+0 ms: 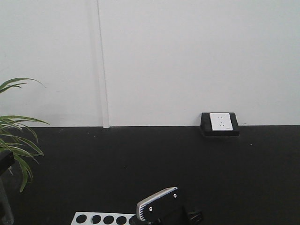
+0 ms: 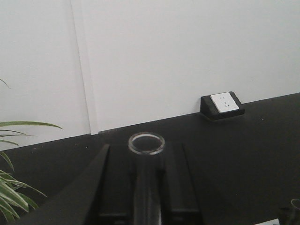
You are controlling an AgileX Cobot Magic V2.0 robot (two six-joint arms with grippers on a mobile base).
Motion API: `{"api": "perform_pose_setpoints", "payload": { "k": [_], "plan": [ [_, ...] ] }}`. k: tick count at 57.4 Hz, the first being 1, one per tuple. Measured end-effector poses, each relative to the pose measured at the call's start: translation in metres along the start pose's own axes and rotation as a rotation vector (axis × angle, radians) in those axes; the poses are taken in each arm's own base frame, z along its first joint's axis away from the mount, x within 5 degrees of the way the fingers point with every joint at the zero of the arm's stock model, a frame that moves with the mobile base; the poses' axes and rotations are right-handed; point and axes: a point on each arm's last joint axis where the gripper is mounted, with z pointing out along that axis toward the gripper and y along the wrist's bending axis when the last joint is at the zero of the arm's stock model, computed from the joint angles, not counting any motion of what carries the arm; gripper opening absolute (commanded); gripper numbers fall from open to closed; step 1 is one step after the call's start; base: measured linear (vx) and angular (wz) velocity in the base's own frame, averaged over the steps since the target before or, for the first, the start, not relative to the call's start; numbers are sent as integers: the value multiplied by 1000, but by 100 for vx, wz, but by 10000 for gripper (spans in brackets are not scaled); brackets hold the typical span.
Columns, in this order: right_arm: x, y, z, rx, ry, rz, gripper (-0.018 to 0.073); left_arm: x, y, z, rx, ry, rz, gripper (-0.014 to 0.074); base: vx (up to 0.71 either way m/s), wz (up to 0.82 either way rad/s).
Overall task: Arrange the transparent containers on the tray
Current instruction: 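Lift the test tube up out of the rack with the right gripper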
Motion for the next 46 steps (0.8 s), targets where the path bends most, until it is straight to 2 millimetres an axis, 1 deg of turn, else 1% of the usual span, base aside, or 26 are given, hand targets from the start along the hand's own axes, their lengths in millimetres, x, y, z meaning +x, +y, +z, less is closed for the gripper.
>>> {"api": "perform_pose_setpoints", "payload": {
  "k": [12,20,30,36,46],
  "plan": [
    [-1,0,-1,-1,-2,1,88,0,0,0,0,0,0,111,0,0],
    [-11,-1,-8,-4,-39,10,81,0,0,0,0,0,0,111,0,0],
    [-32,-3,-24,-10,-111,-28,81,0,0,0,0,0,0,111,0,0],
    [-48,-2,-32,-31,-135,-51,81,0,0,0,0,0,0,111,0,0],
    [-87,3,-43,-69,-212,-79,81,0,0,0,0,0,0,111,0,0]
  ]
}}
